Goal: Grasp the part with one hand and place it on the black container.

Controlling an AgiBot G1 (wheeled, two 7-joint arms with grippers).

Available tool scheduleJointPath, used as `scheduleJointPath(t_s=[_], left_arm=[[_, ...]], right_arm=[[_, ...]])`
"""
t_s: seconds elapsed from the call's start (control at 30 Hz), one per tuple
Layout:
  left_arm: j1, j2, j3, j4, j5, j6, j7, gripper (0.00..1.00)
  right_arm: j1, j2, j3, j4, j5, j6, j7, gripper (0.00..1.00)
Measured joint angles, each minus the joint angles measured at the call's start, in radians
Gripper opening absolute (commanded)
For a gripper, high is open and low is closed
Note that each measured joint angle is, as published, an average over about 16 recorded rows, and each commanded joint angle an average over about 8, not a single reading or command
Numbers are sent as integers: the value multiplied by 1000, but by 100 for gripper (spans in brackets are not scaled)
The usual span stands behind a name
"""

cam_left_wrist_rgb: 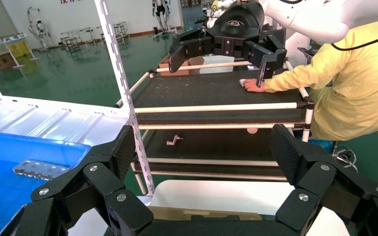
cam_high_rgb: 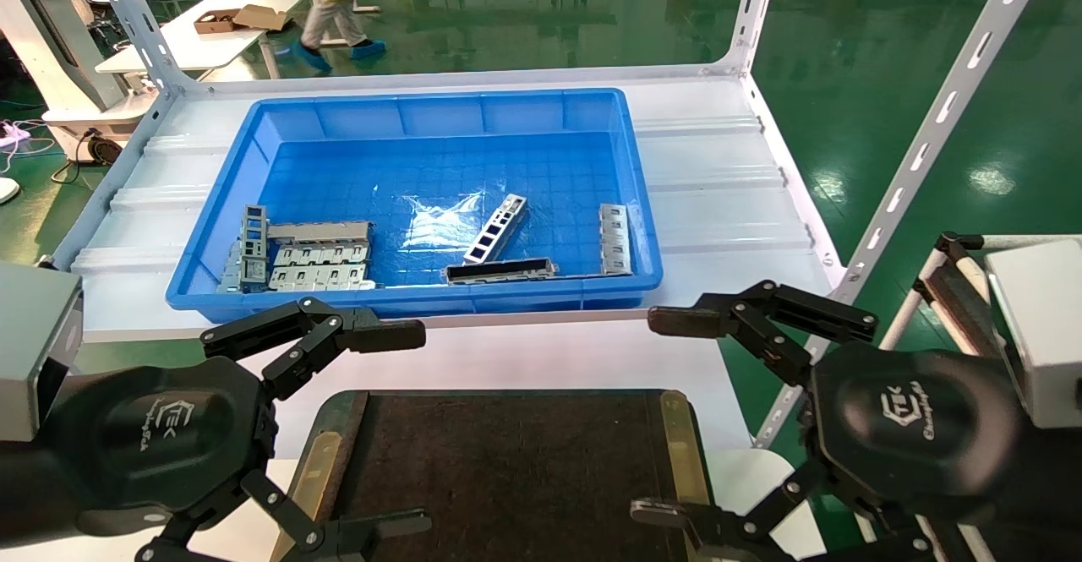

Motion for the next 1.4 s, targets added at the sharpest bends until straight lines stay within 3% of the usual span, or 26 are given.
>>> scheduleJointPath(t_s=[0.37, 0.73, 1.07, 1.4], left_arm=[[-29, 46, 10, 32, 34, -51, 16, 100], [-131, 162, 71, 155, 180, -198, -2, 100], [-271, 327, 152, 394, 357, -376, 7, 100], [-411, 507, 215, 719, 507, -541, 138, 100]], right_arm=[[0, 0, -1, -1, 0, 0, 0, 100], [1, 0, -2, -1, 1, 0, -1, 100], [1, 1, -2, -1, 1, 0, -1, 100], [1, 1, -3, -1, 2, 1, -2, 100]])
